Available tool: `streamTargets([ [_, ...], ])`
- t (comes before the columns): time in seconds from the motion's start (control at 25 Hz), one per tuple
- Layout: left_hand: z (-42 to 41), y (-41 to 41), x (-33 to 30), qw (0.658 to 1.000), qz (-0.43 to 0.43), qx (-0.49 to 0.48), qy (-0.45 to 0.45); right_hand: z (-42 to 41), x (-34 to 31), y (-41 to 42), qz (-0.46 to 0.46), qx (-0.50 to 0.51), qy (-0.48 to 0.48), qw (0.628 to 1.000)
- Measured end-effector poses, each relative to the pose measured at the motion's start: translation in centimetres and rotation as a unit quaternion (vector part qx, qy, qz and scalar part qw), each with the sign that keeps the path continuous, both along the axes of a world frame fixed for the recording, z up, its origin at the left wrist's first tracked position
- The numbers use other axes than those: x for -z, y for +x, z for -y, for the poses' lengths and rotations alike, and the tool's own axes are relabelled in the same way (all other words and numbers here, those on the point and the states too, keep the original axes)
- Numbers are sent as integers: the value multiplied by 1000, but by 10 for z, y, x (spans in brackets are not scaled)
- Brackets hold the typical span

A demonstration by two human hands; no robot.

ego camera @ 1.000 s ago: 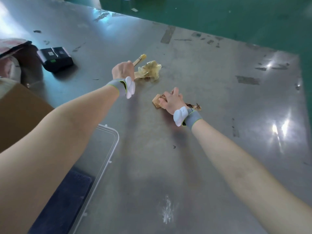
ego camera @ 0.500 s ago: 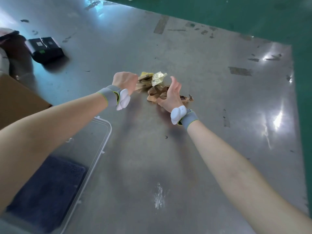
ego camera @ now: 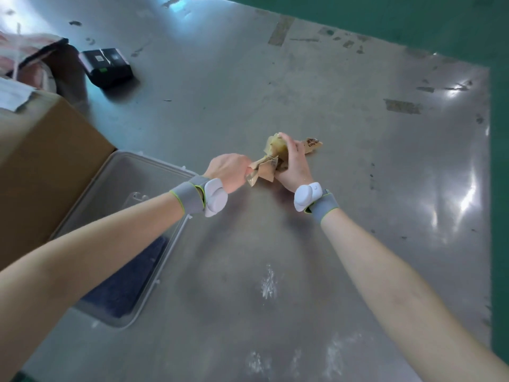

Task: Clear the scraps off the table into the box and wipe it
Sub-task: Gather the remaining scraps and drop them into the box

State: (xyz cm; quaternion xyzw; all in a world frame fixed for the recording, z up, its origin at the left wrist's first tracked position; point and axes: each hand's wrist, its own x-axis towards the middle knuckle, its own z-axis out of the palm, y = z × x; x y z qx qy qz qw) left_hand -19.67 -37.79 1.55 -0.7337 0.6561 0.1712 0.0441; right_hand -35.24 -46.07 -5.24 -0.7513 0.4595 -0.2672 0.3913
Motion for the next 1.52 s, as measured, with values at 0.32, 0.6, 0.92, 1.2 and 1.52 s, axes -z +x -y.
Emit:
streamTargets([
  [0.32, -96, -34, -2, 990, -113, -78, -10, -79, -21, -34, -13, -36, -10, 999],
  [0.6, -186, -68, -26, 976, -197, -92, -15, -180, -52, -71, 11, 43, -8, 999],
  [0.92, -258, -78, -50, 964, -258, -25, -58, -275, -91, -100, 12, 119, -42, 992],
  [1.2, -312, -96, -46, 952, -295, 60, -58, -362, -102, -130, -21, 214, -79, 973],
  [1.52, -359, -137, -36, 933, -323, 161, 5, -460, -104, -175, -38, 328, -50, 943],
])
